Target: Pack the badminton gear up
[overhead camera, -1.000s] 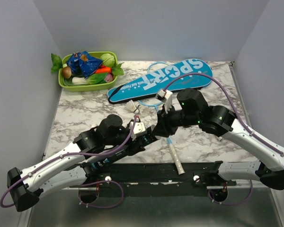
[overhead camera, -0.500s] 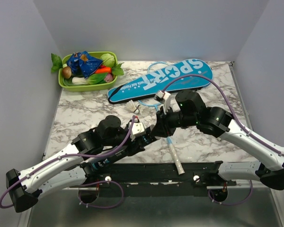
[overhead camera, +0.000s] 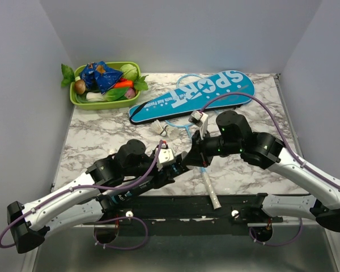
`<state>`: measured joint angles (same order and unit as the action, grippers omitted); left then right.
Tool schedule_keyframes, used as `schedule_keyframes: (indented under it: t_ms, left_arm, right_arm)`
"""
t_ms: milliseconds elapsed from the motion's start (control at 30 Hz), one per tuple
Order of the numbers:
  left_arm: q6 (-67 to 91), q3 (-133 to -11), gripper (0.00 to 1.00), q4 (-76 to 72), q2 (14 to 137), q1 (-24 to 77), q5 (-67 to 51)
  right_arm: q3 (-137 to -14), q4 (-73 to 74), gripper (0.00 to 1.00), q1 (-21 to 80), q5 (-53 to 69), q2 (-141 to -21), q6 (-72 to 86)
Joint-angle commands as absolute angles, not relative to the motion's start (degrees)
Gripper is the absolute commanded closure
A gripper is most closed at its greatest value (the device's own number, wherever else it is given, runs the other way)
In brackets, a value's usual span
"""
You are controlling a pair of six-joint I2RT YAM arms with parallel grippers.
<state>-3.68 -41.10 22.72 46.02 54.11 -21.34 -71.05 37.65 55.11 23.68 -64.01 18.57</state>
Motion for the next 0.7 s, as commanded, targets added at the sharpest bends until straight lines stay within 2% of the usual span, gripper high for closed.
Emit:
schedule_keyframes:
  t_ms: [0, 400, 667]
  left_arm:
    - [-2.1, -40.4, 1.0, 21.0, 45.2, 53.9, -20.4]
    - [-2.1, -40.6, 1.0, 21.0, 45.6, 54.1, -20.6]
    - [-2.2, -40.7, 1.0, 21.2, 45.2, 54.1, -20.0]
  right_arm:
    - [-70.1, 37.7, 0.99, 55.5, 29.7, -60.2, 19.0]
    - [-70.7, 41.6, 0.99, 55.6, 23.1, -55.1, 18.0]
    - [-71.6, 50.6, 0.99, 53.9, -5.2, -60.5, 19.4]
